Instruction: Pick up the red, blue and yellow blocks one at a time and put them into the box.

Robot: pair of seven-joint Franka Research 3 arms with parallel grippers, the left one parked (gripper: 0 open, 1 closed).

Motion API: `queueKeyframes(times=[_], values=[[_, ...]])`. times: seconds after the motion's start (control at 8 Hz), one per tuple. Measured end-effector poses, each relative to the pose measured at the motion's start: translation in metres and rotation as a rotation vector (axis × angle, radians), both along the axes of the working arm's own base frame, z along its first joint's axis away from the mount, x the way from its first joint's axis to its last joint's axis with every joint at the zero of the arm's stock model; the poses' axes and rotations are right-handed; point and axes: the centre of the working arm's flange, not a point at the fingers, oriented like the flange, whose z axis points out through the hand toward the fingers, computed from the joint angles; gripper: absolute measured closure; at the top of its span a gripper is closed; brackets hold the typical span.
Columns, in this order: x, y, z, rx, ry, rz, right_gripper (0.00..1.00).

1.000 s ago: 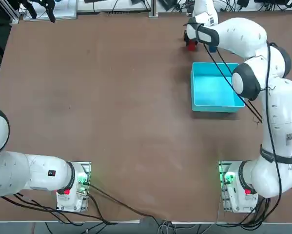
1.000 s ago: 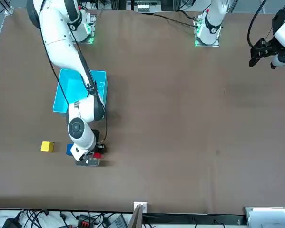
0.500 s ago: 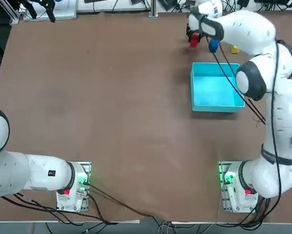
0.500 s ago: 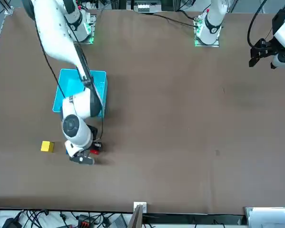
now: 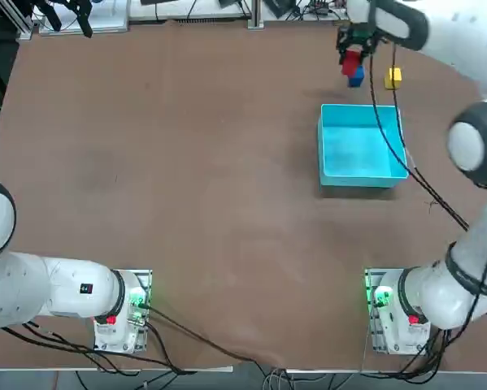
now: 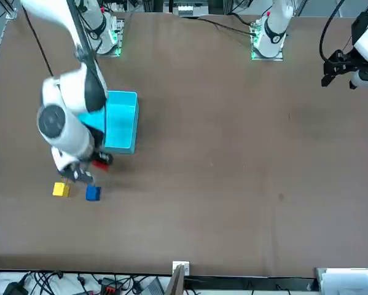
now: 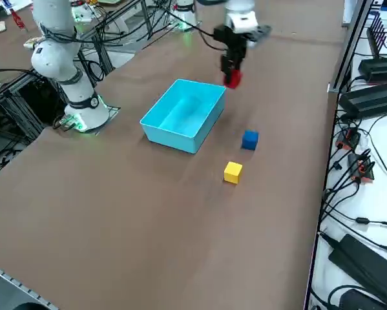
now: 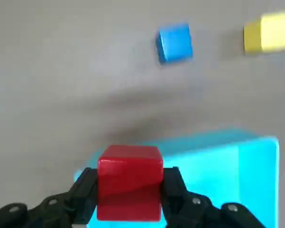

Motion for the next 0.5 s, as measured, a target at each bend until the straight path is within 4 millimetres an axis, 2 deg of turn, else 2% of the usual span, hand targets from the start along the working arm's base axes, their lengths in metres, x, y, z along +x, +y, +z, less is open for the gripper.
queueKeyframes(times=[0.25, 0.5], values=[[-0.056, 0.007, -0.018, -0.003, 0.069, 0.051, 0.30], [-0.094, 0.016, -0.049, 0.012, 0.059, 0.139, 0.30]])
